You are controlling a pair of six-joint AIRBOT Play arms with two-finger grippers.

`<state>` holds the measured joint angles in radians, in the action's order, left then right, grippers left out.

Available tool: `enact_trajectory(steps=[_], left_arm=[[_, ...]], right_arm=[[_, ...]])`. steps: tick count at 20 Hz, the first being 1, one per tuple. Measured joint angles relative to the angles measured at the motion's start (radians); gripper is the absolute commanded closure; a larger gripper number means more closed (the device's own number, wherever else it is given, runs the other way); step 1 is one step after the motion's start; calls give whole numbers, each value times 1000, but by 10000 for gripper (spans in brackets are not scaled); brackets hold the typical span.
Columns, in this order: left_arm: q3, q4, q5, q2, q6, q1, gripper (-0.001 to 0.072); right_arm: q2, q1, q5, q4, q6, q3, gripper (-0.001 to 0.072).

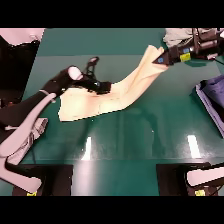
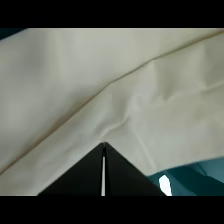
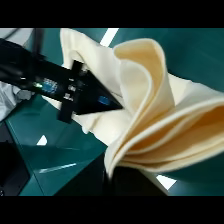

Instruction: Fold the shirts.

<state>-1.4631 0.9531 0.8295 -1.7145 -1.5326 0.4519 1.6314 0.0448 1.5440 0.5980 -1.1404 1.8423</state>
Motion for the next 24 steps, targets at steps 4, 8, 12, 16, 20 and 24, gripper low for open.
enact_trajectory(steps=[4,8,12,16,20,24], left_arm=[[-90,20,39,-114,-10,35,686],[-116,67,61,-150,-14,47,687],[-124,157,93,-126,-19,49,686],[-138,341,141,4,-51,10,686],[-145,476,237,214,-60,-113,685],[-146,591,315,430,-60,-225,685]], right_arm=[[-7,-123,-7,-2,-21,88,697],[-9,-216,-16,-1,-31,116,696],[-9,-278,-42,-2,-35,124,696],[-9,-335,-84,-3,-36,126,697],[4,-398,-159,-3,-37,127,697],[55,-473,-245,-3,-33,127,696]])
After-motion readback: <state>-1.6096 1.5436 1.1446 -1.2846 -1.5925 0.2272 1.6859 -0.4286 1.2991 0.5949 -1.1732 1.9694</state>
